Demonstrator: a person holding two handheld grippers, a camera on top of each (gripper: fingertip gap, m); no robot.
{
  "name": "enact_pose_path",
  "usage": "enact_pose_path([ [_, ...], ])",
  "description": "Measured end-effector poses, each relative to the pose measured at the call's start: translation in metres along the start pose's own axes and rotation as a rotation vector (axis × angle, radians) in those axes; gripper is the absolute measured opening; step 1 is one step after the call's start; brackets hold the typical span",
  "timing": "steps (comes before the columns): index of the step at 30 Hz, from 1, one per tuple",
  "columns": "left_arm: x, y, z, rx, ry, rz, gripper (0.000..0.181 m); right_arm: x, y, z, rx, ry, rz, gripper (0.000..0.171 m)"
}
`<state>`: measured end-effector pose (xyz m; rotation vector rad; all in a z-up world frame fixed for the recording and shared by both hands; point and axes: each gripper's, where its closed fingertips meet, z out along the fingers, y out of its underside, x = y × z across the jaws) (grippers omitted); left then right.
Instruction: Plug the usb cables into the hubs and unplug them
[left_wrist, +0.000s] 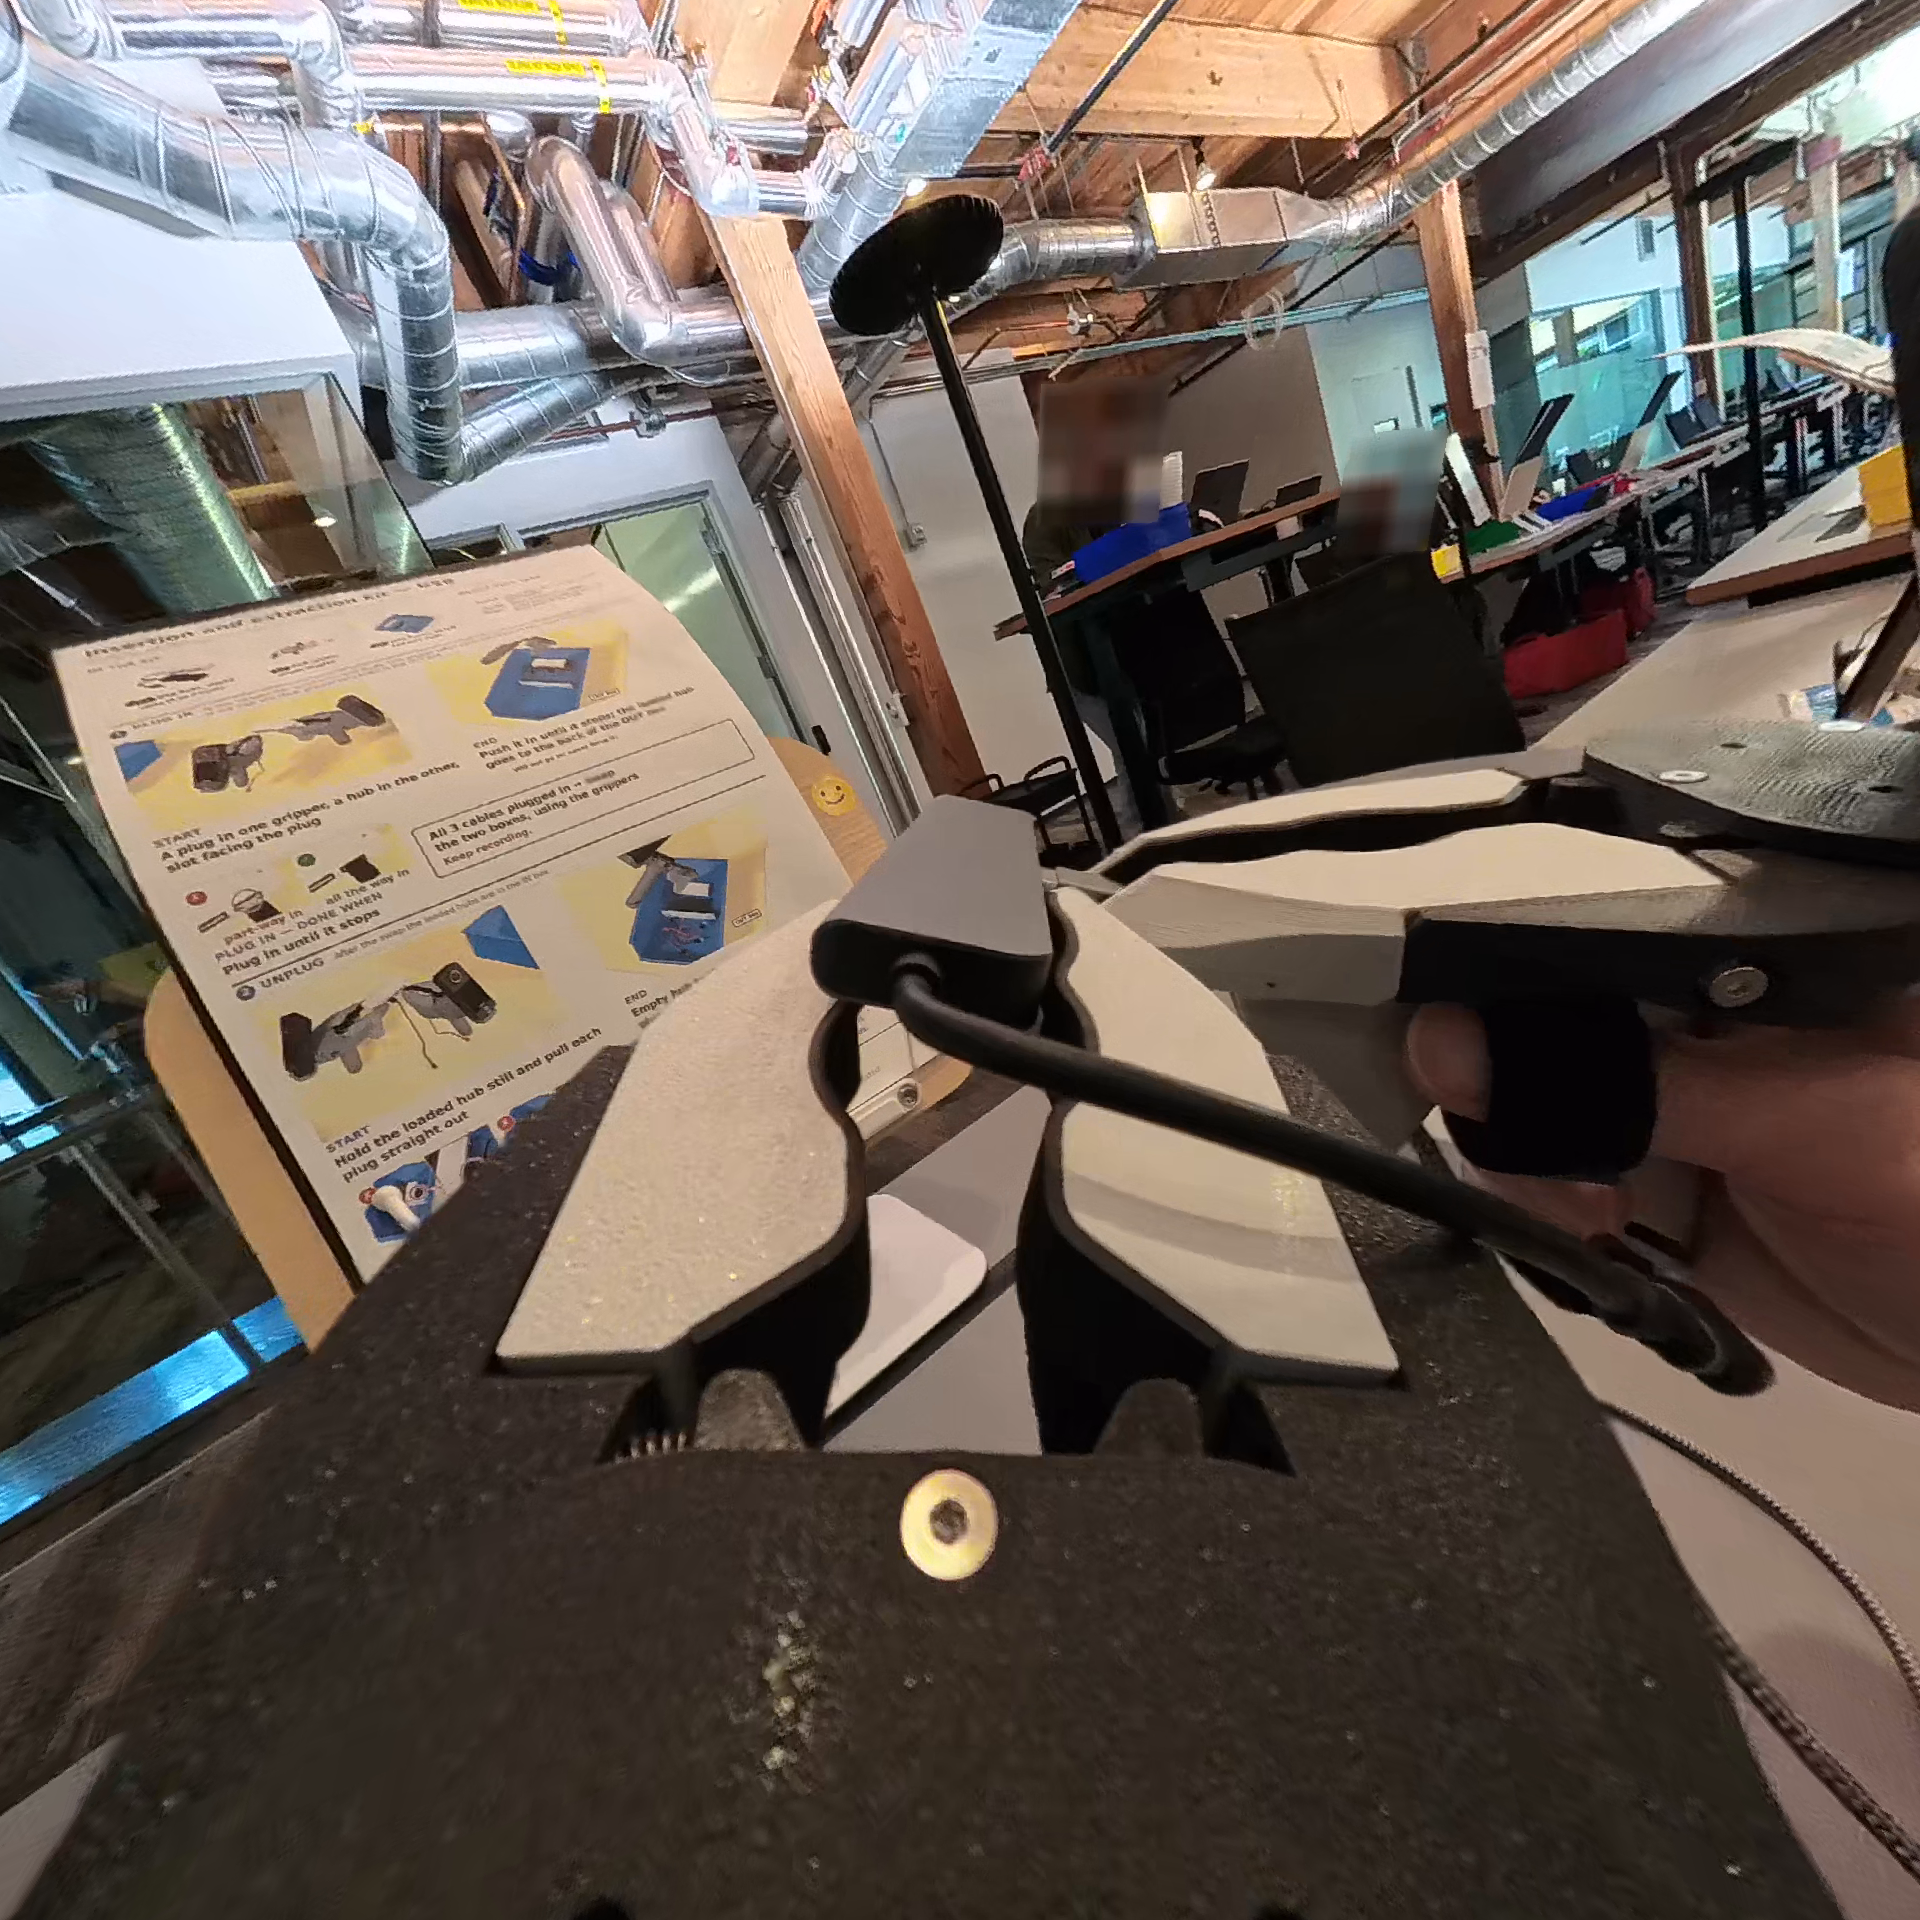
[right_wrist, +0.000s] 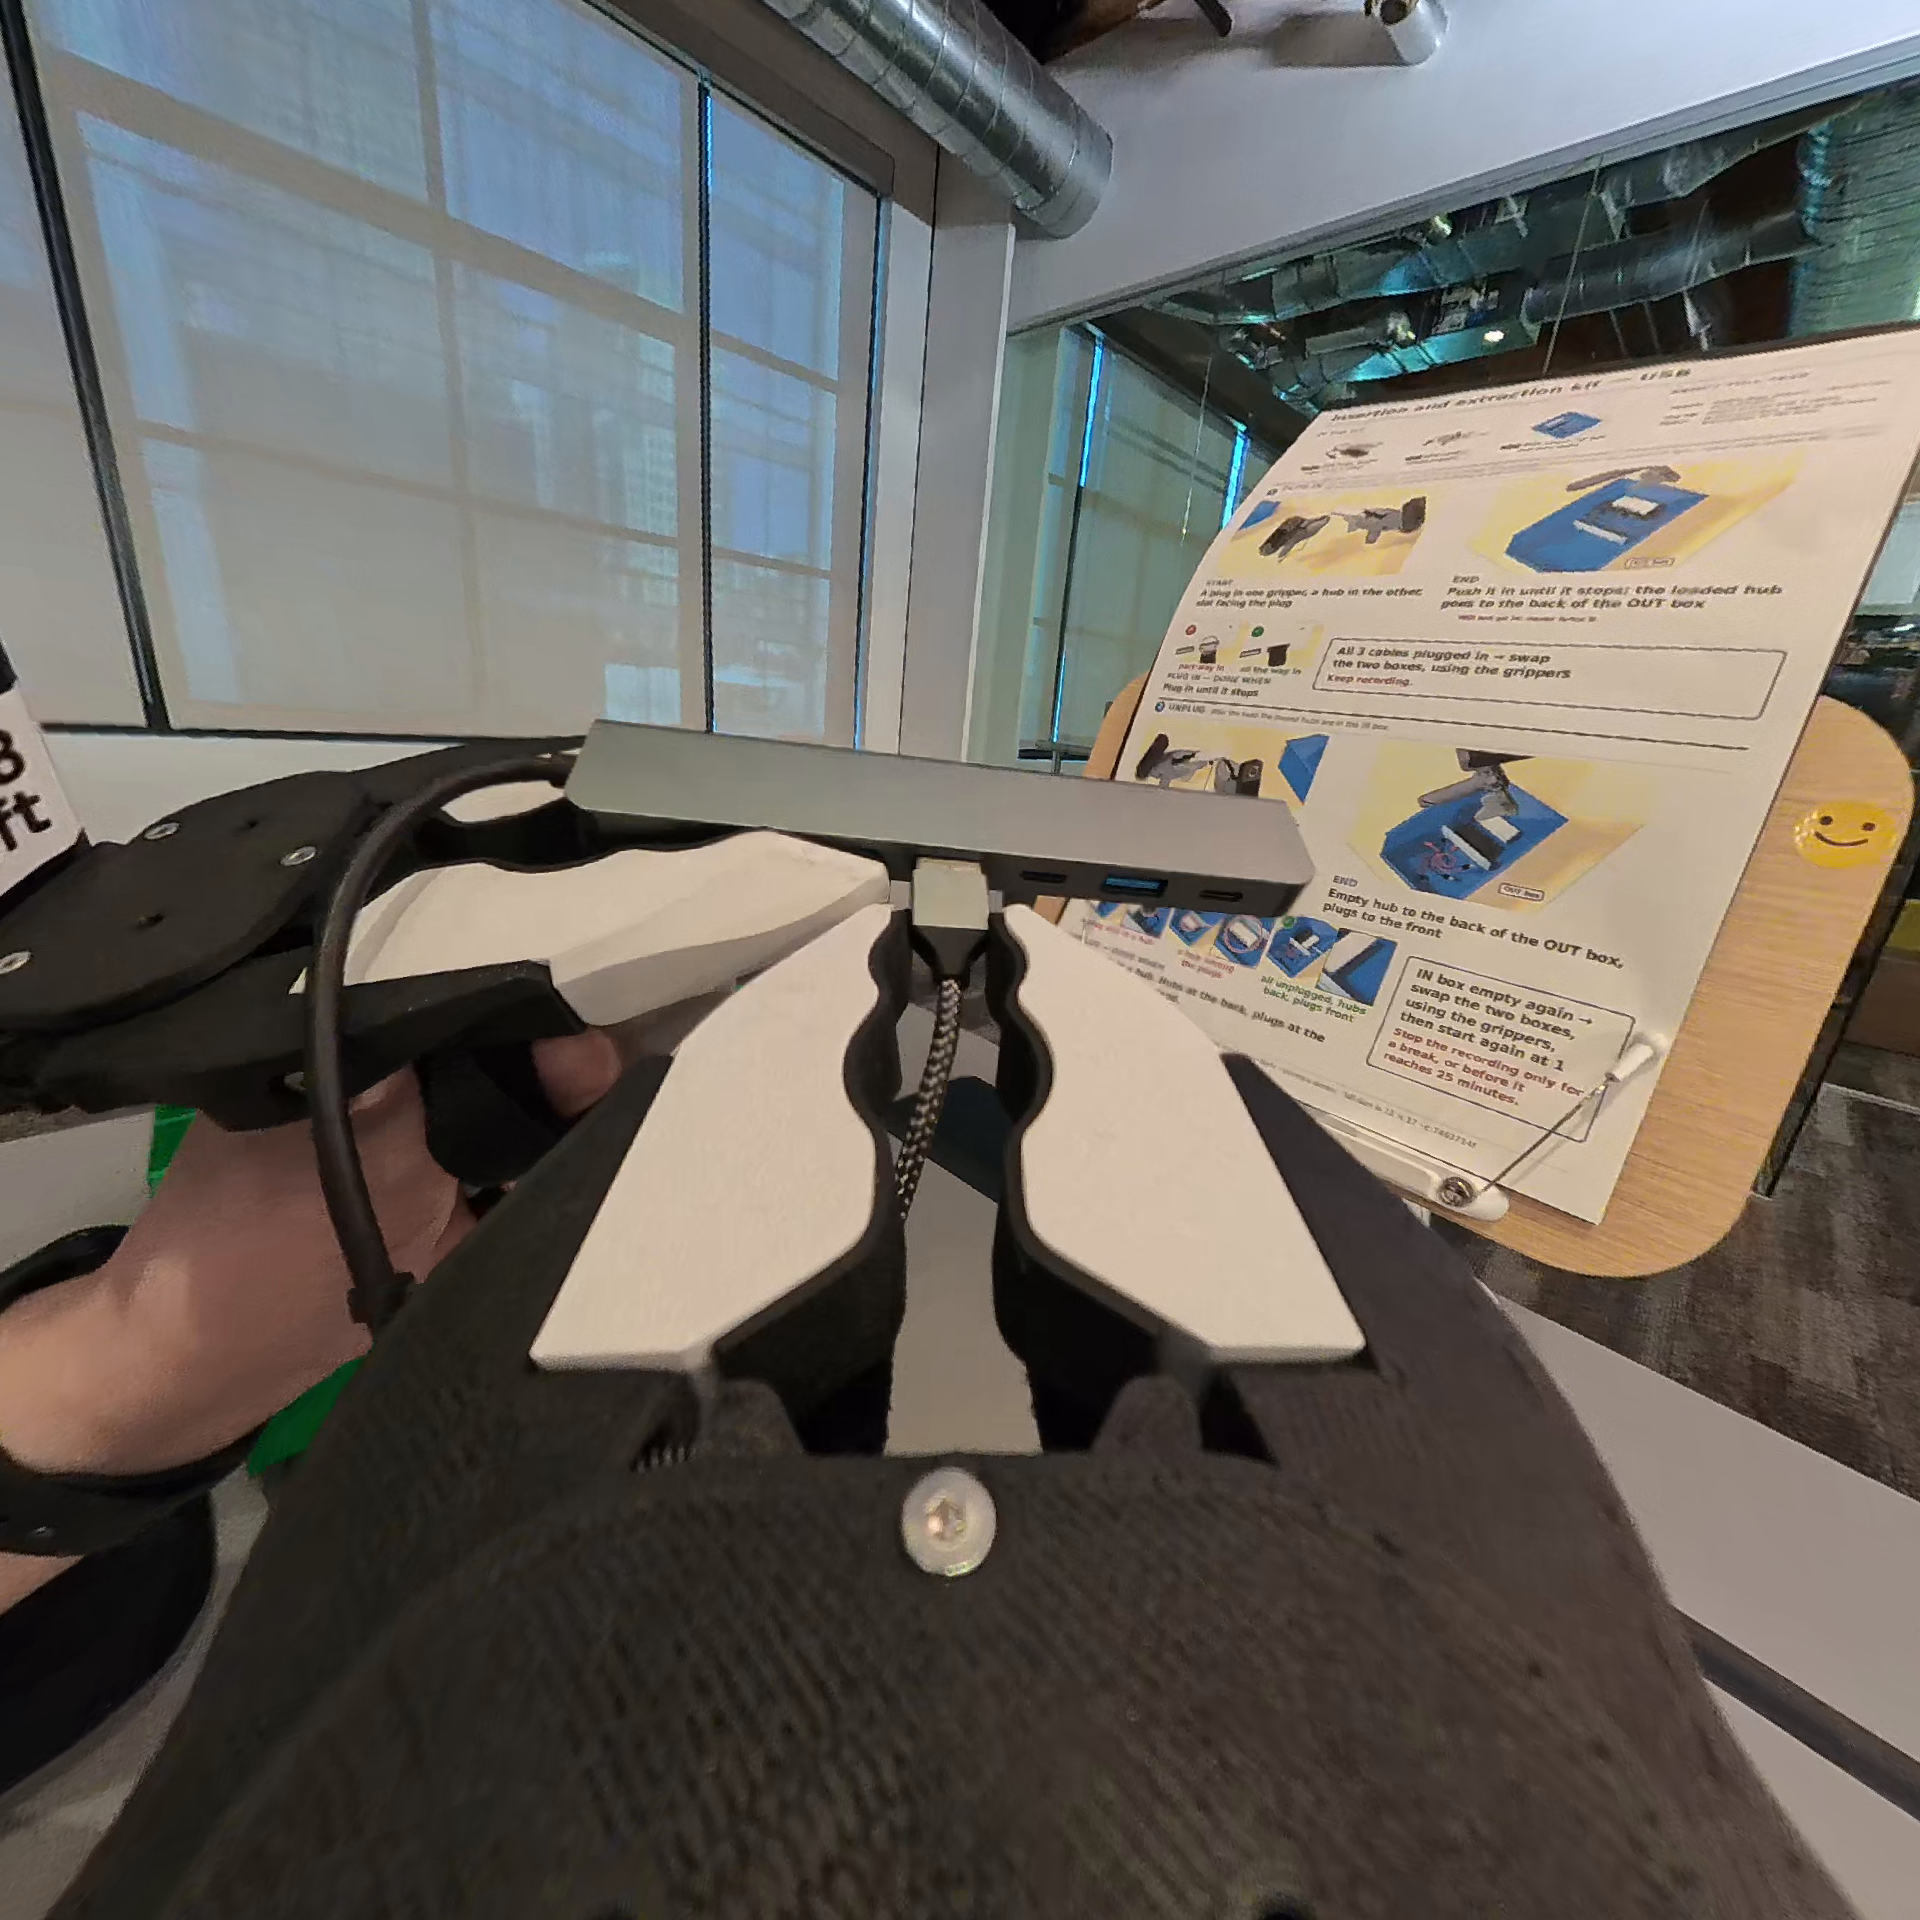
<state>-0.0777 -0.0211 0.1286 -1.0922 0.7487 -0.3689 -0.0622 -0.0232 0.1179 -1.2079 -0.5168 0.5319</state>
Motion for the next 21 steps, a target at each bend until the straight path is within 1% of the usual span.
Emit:
enact_pose_path([
  [1,-0.006,-0.002,-0.001,0.002,-0.039,-0.003,0.030,-0.001,-0.002,-0.001,0.005,0.001,-0.005,0.014],
  [3,-0.038,-0.008,-0.011,0.020,-0.207,0.029,0.029,-0.003,-0.006,-0.004,0.036,0.017,-0.026,0.014],
  [4,-0.053,-0.012,-0.018,0.036,-0.232,0.017,0.029,-0.006,-0.008,-0.005,0.043,0.015,-0.037,0.014],
  [7,-0.072,-0.026,-0.031,0.104,-0.096,-0.171,0.029,-0.015,-0.010,-0.003,0.028,-0.005,-0.056,0.014],
  [8,-0.078,-0.030,-0.035,0.115,-0.090,-0.203,0.029,-0.015,-0.011,-0.003,0.025,-0.006,-0.059,0.014],
  [11,-0.080,-0.036,-0.038,0.097,-0.069,-0.162,0.029,-0.004,-0.013,-0.003,-0.006,-0.014,-0.042,0.014],
  [14,-0.083,-0.038,-0.040,0.062,-0.099,-0.095,0.029,0.003,-0.010,-0.002,-0.077,-0.061,-0.021,0.014],
  [17,-0.088,-0.042,-0.045,0.037,-0.113,-0.075,0.029,0.009,-0.013,-0.004,-0.126,-0.080,-0.068,0.014],
  [21,-0.102,-0.048,-0.057,0.011,-0.120,-0.083,0.029,0.006,-0.022,-0.011,-0.181,-0.128,-0.113,0.014],
])
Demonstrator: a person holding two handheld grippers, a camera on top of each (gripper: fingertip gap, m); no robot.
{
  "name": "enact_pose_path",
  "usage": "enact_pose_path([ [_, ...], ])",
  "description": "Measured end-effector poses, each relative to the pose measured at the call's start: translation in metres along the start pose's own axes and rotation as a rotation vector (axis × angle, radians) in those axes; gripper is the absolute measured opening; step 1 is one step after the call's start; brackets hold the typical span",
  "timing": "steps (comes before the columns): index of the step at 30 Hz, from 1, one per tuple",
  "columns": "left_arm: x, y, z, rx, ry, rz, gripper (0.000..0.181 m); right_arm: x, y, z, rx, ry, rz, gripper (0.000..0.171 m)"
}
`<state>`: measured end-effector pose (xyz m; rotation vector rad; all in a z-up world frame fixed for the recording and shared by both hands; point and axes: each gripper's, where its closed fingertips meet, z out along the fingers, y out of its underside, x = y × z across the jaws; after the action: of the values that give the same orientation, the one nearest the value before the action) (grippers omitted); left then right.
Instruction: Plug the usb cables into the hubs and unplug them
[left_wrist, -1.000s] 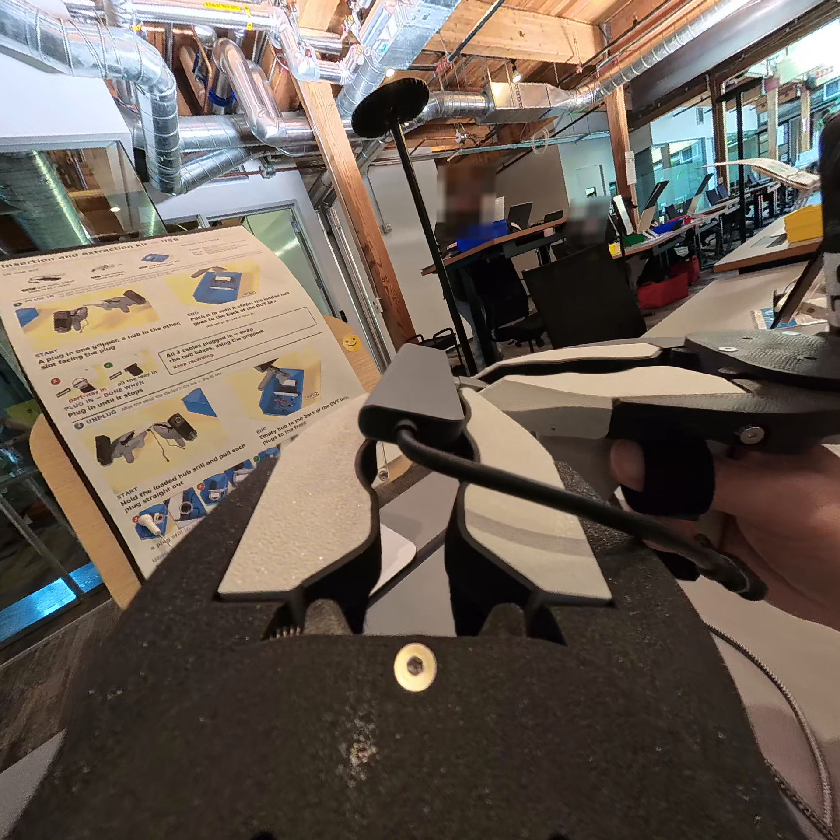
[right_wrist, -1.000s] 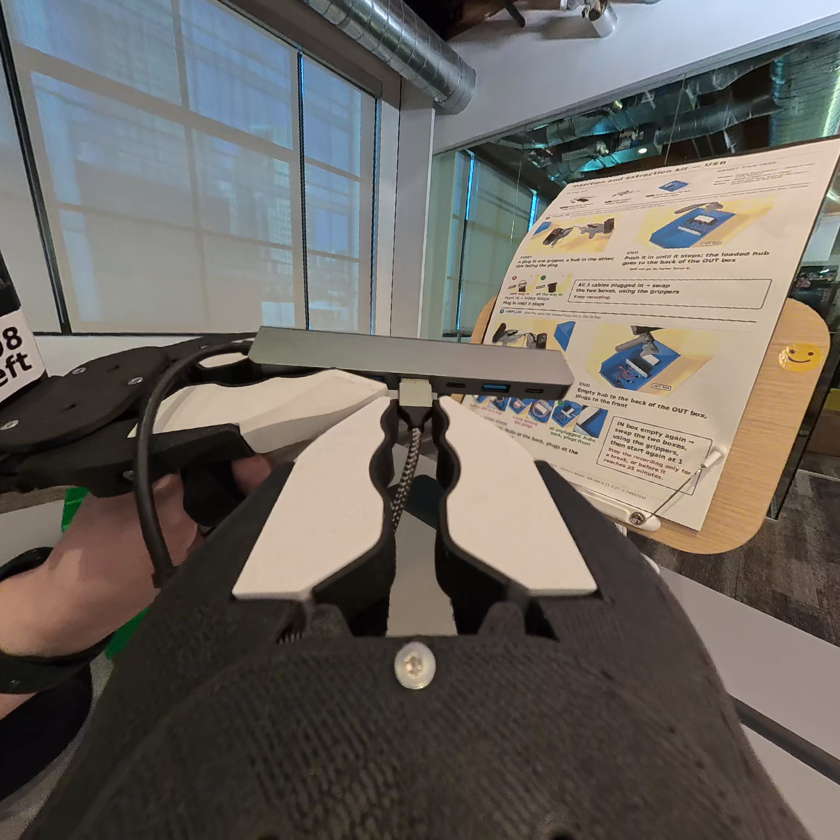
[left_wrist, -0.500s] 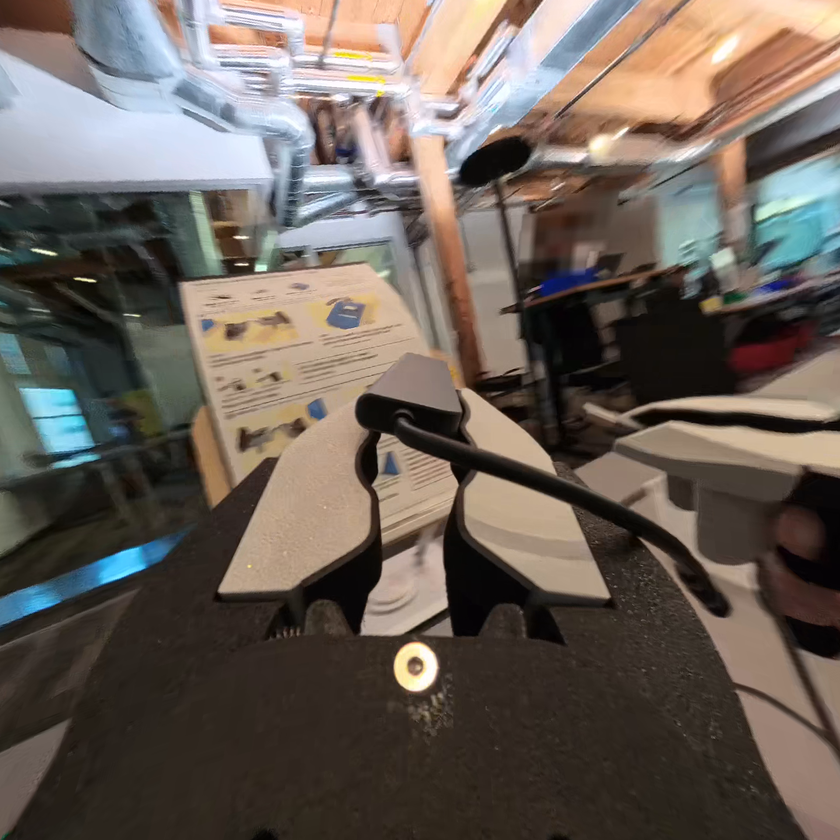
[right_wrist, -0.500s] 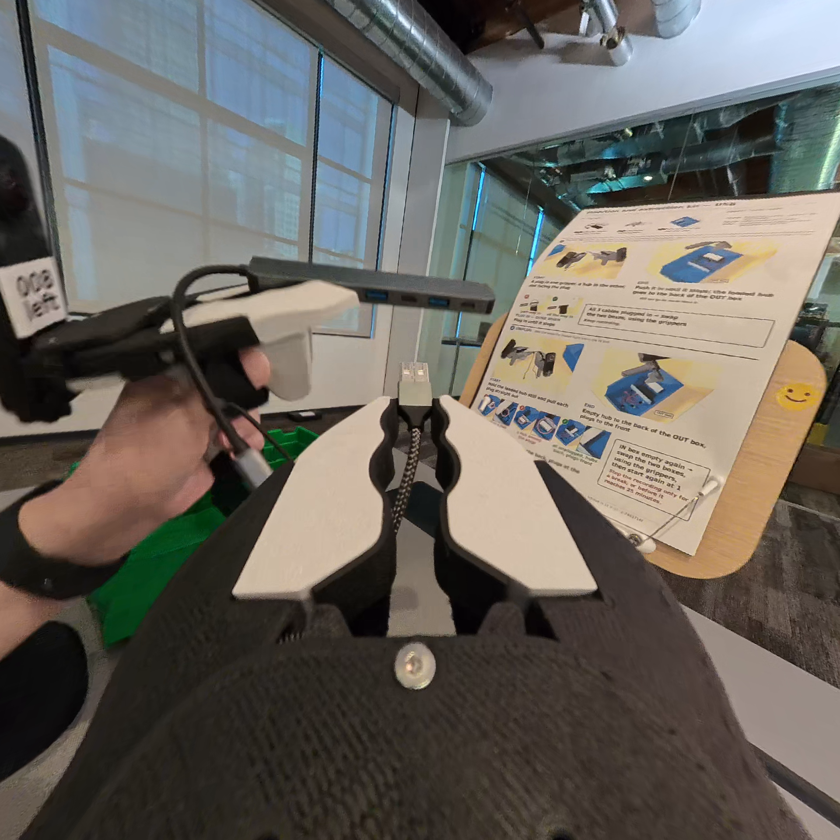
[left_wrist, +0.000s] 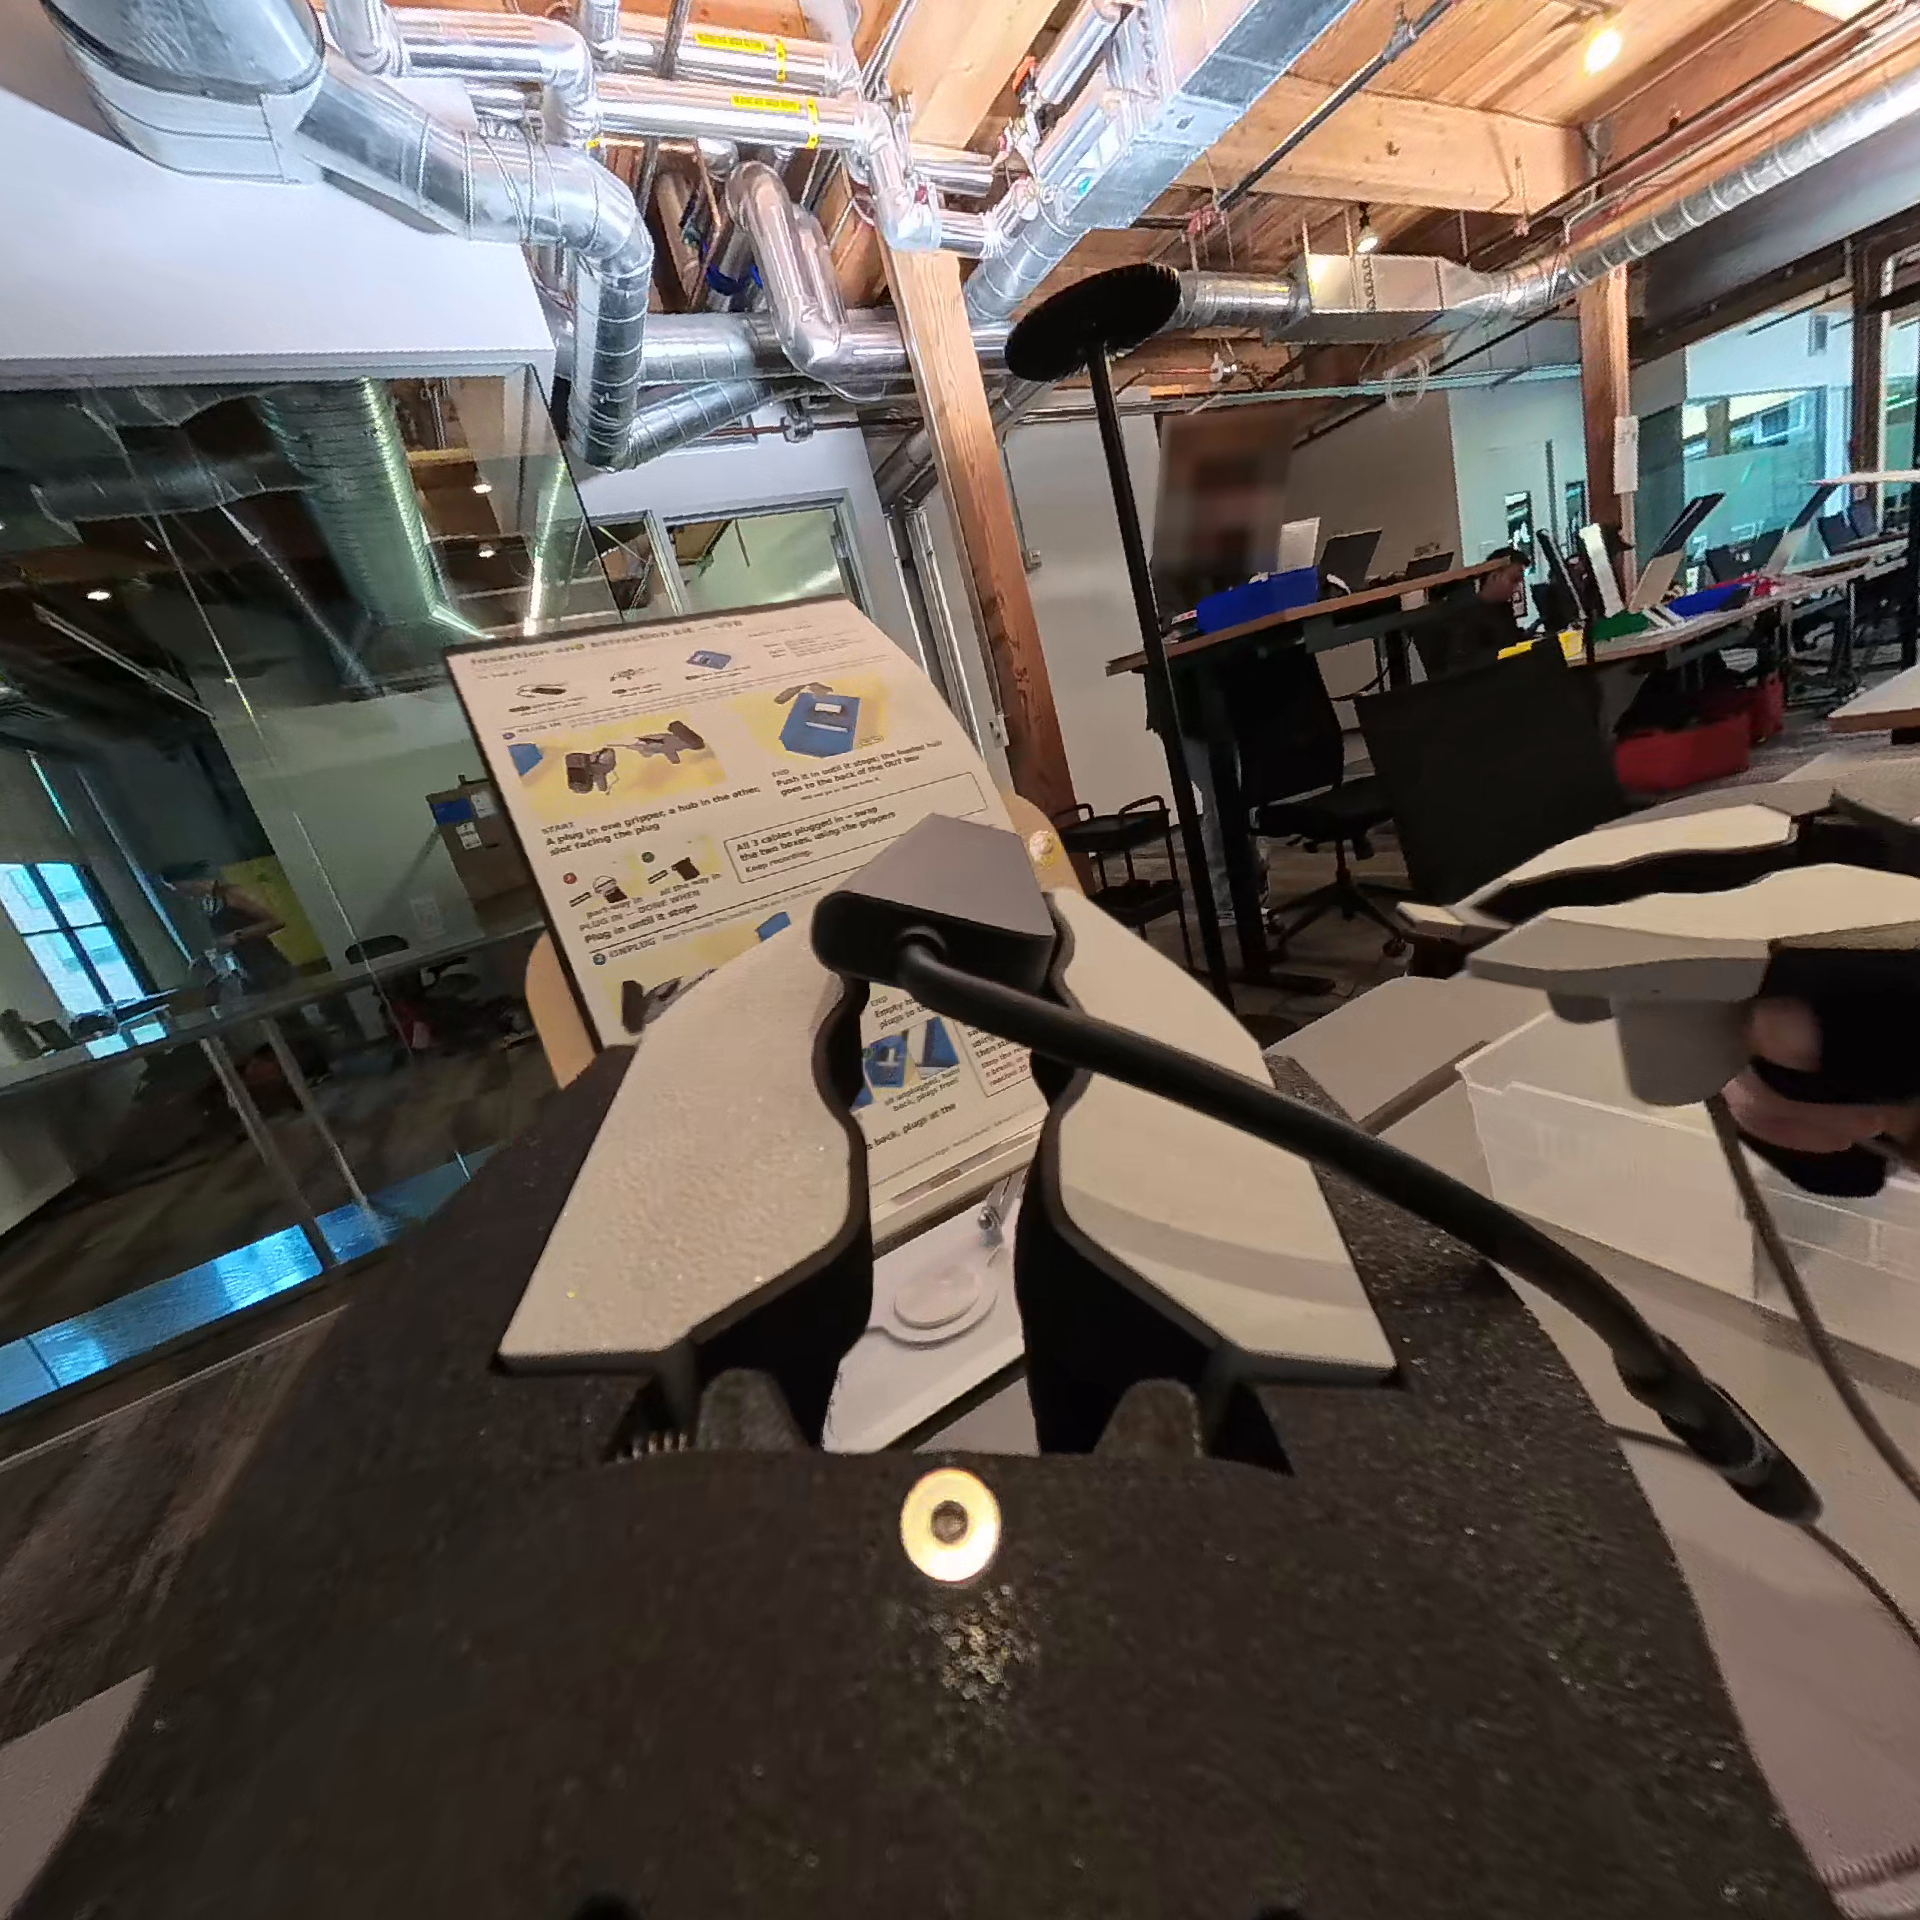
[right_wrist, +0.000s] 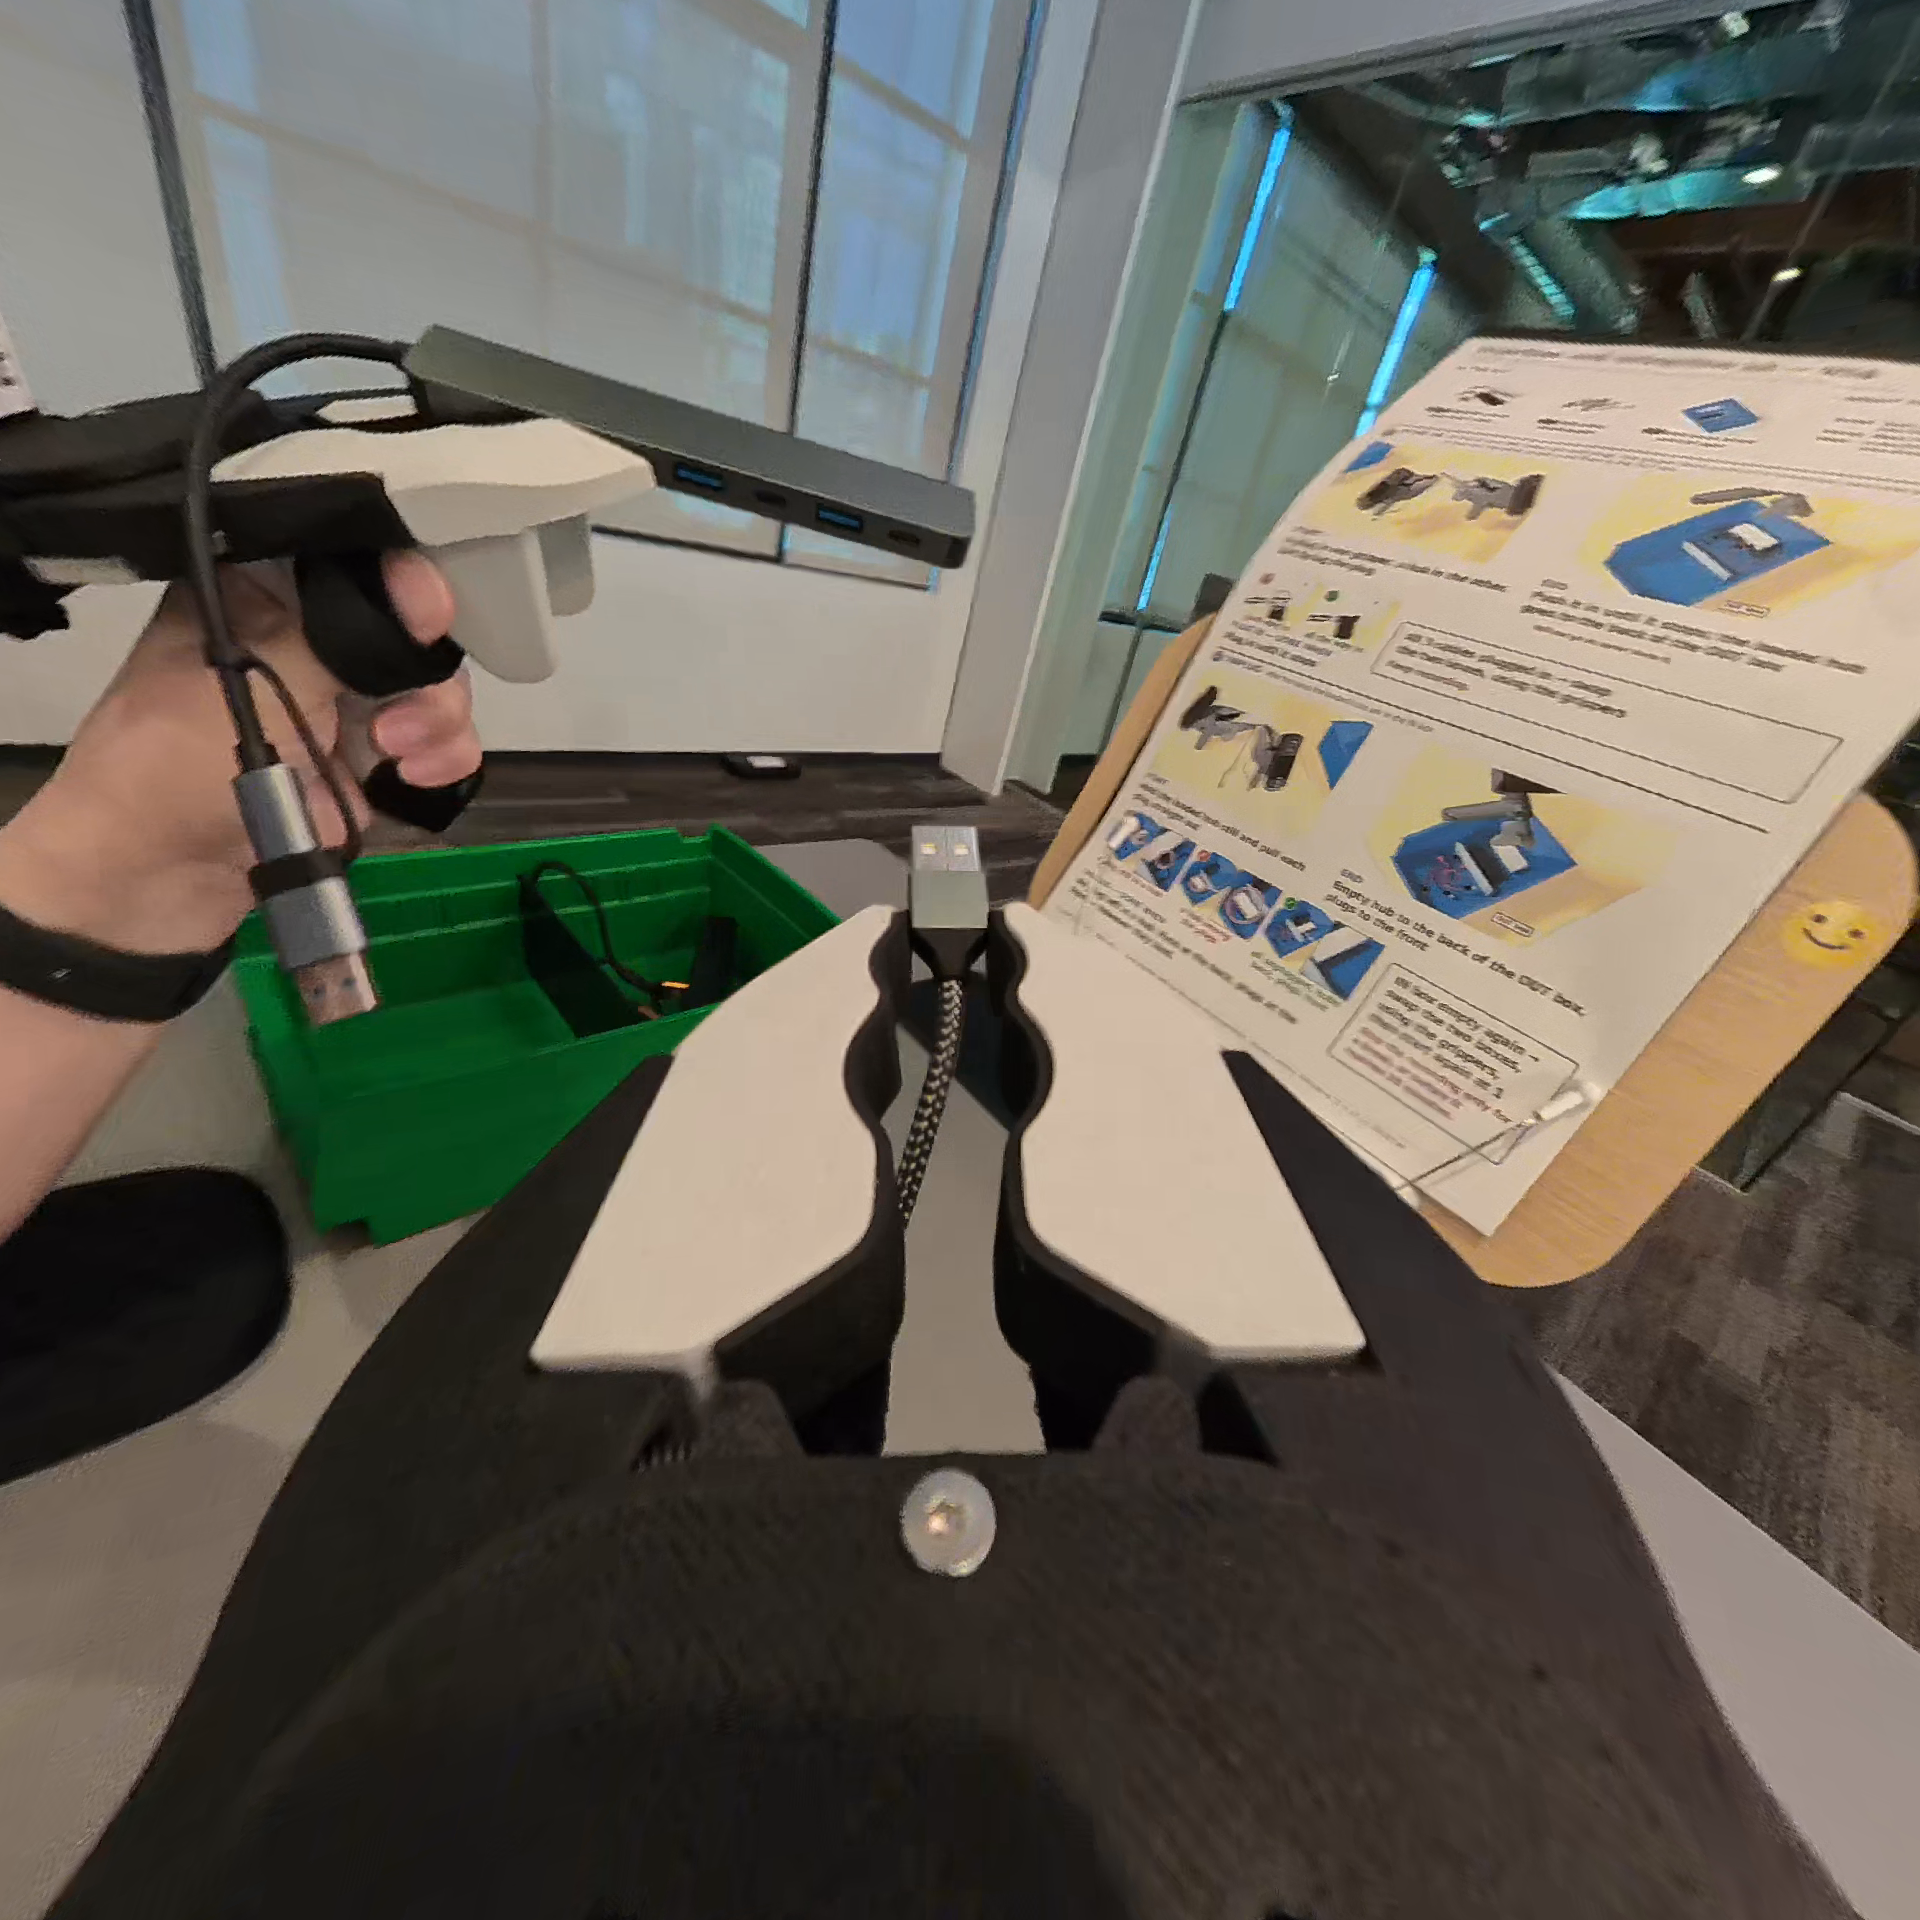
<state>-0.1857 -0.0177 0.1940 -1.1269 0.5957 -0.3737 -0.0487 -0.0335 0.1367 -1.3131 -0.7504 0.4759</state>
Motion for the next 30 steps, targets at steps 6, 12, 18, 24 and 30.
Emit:
enact_pose_path([
  [6,-0.021,-0.006,-0.014,0.002,0.018,-0.071,0.028,-0.007,-0.008,0.005,-0.121,-0.010,-0.098,0.014],
  [12,-0.026,-0.012,-0.023,0.045,0.057,-0.136,0.002,0.020,-0.078,0.021,-0.210,0.077,-0.296,0.014],
  [18,-0.019,-0.009,-0.024,-0.010,0.119,-0.128,0.000,0.059,-0.166,0.015,-0.327,0.223,-0.476,0.014],
  [24,-0.015,-0.005,-0.022,-0.036,0.147,-0.142,0.000,0.122,-0.257,-0.013,-0.440,0.458,-0.593,0.014],
  [30,-0.009,0.001,-0.018,-0.065,0.151,-0.125,0.000,0.186,-0.349,-0.058,-0.574,0.732,-0.698,0.014],
])
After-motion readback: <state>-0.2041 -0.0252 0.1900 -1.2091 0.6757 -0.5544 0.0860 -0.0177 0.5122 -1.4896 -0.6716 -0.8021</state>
